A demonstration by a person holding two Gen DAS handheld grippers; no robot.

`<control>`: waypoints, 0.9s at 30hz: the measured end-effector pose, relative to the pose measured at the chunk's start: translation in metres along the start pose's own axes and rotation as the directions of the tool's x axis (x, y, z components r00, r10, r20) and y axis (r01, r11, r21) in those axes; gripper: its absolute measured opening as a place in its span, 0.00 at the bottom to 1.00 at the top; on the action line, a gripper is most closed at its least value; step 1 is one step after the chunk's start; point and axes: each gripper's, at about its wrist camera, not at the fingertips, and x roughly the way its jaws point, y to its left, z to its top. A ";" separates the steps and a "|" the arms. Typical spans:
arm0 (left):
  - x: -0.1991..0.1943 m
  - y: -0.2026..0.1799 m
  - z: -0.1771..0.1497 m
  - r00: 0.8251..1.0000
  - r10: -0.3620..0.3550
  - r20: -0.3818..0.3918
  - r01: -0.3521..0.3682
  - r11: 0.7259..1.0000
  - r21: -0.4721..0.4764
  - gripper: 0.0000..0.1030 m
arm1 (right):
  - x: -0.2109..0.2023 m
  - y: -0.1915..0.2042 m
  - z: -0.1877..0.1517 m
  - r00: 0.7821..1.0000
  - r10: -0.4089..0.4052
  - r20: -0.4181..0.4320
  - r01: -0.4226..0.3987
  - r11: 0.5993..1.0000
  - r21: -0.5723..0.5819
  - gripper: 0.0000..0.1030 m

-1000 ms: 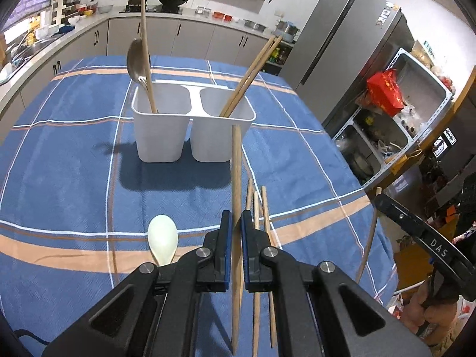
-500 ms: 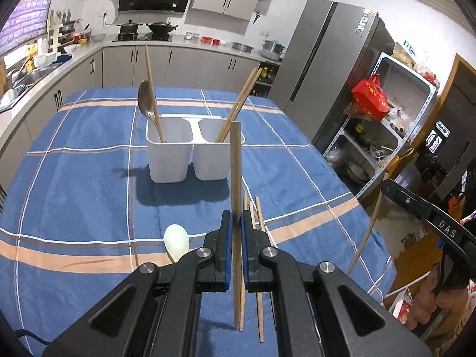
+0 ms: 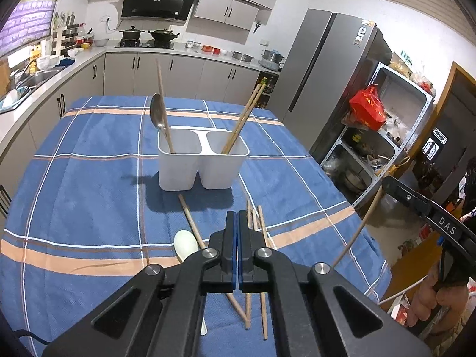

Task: Organize utensils
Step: 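Lift the chopstick with the left tool while the right tool lifts its chopstick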

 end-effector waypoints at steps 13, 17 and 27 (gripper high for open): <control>0.088 0.064 -0.001 0.973 0.006 -0.231 -0.051 0.981 -0.188 0.00 | 0.101 -0.032 0.016 0.986 -0.059 -0.156 0.066 0.997 0.035 0.07; 0.115 0.070 0.004 0.963 0.047 -0.267 -0.094 0.981 -0.169 0.00 | 0.161 -0.045 -0.001 0.954 -0.085 -0.287 0.096 0.995 0.023 0.06; 0.172 0.073 0.016 0.937 0.088 -0.338 -0.145 0.978 -0.149 0.08 | 0.205 -0.068 -0.036 0.896 -0.080 -0.437 0.096 0.995 0.015 0.08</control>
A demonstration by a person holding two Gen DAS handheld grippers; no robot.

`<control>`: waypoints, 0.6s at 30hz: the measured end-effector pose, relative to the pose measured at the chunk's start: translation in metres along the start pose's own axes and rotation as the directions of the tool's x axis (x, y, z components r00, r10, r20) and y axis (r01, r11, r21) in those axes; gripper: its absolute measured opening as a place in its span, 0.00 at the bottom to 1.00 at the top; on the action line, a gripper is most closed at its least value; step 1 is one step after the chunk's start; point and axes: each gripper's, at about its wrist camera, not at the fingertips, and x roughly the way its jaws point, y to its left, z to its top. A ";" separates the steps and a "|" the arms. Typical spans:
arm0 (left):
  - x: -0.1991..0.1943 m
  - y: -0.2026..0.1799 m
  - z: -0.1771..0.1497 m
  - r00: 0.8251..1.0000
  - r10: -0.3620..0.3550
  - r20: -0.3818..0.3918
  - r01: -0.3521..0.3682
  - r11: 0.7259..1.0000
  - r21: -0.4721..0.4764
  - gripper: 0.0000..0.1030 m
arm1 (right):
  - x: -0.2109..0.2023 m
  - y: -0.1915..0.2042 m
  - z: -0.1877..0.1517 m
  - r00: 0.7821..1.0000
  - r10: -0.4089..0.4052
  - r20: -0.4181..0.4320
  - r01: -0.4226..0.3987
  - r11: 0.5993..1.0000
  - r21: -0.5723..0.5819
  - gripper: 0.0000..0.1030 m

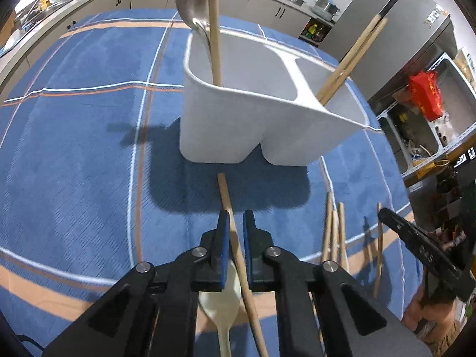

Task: Organize utensils
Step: 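Lift the chopstick with the left tool while the right tool lifts its chopstick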

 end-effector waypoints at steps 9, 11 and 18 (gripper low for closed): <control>0.022 -0.012 0.015 0.999 0.040 -0.015 -0.039 0.999 0.025 0.11 | 0.006 0.008 -0.013 0.998 -0.035 -0.054 0.033 0.999 -0.032 0.27; 0.023 -0.016 0.015 0.999 0.052 -0.012 -0.052 0.998 0.037 0.11 | 0.008 0.011 -0.018 0.997 -0.047 -0.068 0.044 0.998 -0.042 0.27; 0.028 -0.026 0.010 0.998 0.047 -0.045 -0.045 0.998 0.046 0.34 | 0.009 0.023 -0.030 0.992 -0.091 -0.084 0.085 0.994 -0.073 0.28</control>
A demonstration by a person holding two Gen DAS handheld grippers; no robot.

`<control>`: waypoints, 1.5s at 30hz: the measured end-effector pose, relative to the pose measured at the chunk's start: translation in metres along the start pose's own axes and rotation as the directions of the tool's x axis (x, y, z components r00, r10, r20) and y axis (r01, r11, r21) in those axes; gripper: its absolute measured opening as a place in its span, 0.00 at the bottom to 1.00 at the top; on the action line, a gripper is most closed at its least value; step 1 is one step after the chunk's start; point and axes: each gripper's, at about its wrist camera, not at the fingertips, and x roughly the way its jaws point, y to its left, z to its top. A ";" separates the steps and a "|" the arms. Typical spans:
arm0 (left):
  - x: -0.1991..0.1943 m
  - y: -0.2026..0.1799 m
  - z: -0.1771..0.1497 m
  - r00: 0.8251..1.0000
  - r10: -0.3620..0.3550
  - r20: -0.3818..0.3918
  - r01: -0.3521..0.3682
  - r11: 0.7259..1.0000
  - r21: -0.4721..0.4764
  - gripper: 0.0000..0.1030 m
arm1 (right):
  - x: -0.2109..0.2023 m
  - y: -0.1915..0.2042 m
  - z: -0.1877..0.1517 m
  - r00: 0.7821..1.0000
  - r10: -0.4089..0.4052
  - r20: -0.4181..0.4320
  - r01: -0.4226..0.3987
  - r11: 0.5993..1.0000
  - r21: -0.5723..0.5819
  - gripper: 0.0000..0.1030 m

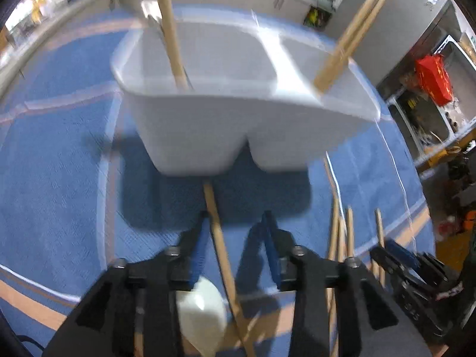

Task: Organize utensils
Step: 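Lift the chopstick with the left tool while the right tool lifts its chopstick, then lower both held chopsticks into the white holder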

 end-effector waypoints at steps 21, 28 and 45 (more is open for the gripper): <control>-0.057 -0.008 -0.020 0.983 -0.102 0.153 0.089 0.992 0.090 0.06 | -0.039 0.004 0.000 0.978 0.159 0.133 -0.163 0.986 0.023 0.06; -0.094 -0.016 -0.034 0.961 -0.157 0.226 0.137 0.986 0.100 0.05 | -0.078 0.016 -0.006 0.953 0.186 0.241 -0.196 0.981 0.016 0.06; -0.201 0.006 -0.058 0.874 -0.232 0.427 0.199 0.972 0.122 0.05 | -0.165 0.043 -0.019 0.878 0.216 0.428 -0.224 0.974 -0.034 0.06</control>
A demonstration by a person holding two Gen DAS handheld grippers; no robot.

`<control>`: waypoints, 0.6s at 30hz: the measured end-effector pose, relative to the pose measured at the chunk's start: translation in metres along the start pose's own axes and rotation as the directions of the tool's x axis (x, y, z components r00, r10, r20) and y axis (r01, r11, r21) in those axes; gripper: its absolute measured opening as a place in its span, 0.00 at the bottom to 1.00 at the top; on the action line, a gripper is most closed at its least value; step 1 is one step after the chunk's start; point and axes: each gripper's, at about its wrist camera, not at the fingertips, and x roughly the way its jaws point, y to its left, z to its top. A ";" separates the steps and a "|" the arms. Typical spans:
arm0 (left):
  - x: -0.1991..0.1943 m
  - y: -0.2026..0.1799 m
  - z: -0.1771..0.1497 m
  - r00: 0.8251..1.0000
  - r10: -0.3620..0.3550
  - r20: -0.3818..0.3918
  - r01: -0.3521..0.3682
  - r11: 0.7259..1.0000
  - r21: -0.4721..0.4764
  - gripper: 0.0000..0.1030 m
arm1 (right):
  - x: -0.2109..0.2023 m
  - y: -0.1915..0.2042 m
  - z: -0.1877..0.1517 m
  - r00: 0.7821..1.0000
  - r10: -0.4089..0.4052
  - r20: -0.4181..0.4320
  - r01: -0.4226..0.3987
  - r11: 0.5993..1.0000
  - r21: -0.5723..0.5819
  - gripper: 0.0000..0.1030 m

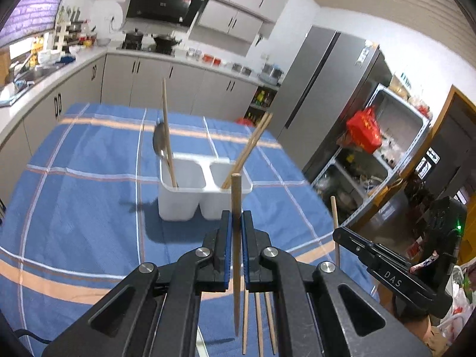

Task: Organize utensils
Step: 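Lower both held chopsticks into the white holder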

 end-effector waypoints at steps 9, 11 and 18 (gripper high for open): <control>-0.030 0.001 0.054 0.991 0.014 0.131 -0.017 1.000 0.020 0.05 | -0.011 0.032 0.064 0.986 0.064 0.157 -0.055 0.997 -0.060 0.06; -0.032 0.002 0.072 0.986 0.036 0.164 -0.040 0.999 0.022 0.05 | -0.008 0.036 0.084 0.975 0.092 0.202 -0.080 0.995 -0.064 0.06; -0.022 -0.005 0.133 0.959 0.101 0.265 -0.116 0.992 0.043 0.05 | 0.028 0.047 0.144 0.936 0.141 0.321 -0.121 0.989 -0.081 0.07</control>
